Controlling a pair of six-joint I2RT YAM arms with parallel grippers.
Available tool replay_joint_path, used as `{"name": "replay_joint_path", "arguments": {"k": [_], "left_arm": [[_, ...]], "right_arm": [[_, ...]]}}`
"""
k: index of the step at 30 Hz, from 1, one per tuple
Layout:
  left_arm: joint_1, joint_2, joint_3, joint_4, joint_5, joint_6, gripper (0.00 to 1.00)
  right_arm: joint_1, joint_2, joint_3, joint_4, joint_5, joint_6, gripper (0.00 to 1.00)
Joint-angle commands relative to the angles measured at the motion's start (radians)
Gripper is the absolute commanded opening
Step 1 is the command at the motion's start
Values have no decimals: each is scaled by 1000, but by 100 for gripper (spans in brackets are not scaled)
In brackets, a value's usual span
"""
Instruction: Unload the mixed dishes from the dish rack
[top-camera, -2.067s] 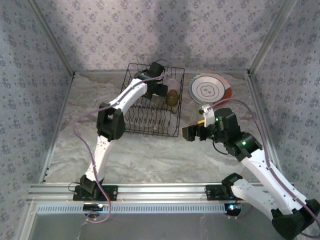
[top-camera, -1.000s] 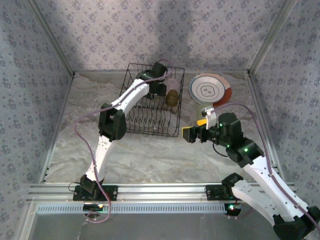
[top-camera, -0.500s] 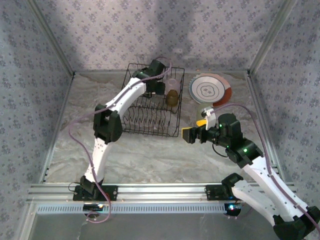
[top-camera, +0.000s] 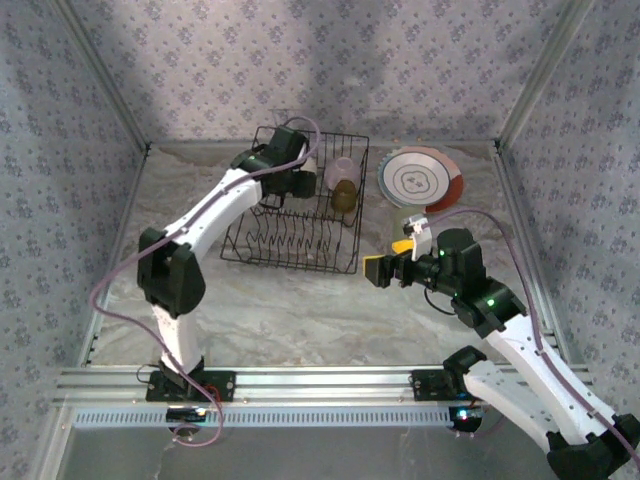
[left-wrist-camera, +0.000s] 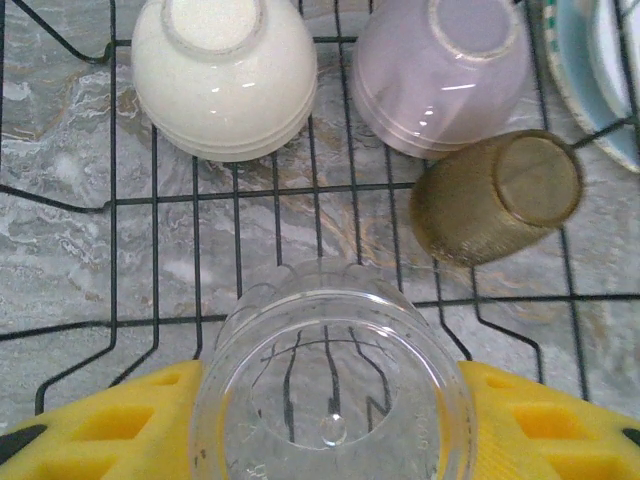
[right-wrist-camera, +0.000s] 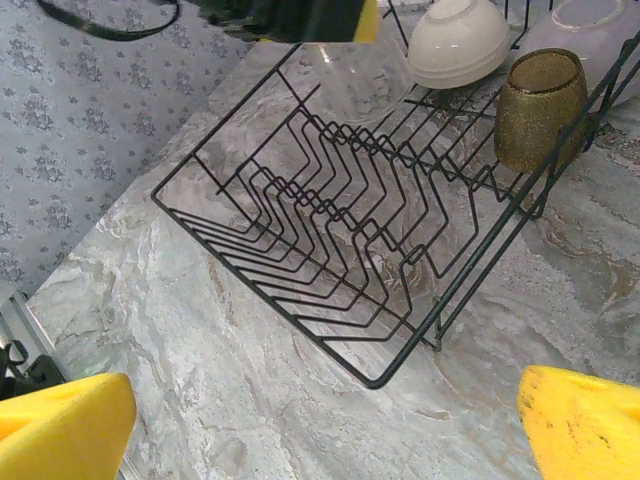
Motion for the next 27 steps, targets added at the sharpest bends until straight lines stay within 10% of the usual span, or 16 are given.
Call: {"name": "replay_joint_path", "arguments": {"k": [1, 27], "left_arm": [[17, -131, -93, 106, 83, -48, 48], [218, -538, -732, 778, 904, -610, 50]], "right_arm": [[8, -8, -6, 41, -21, 32, 100], [57, 87, -18, 300, -141, 153, 100]]}}
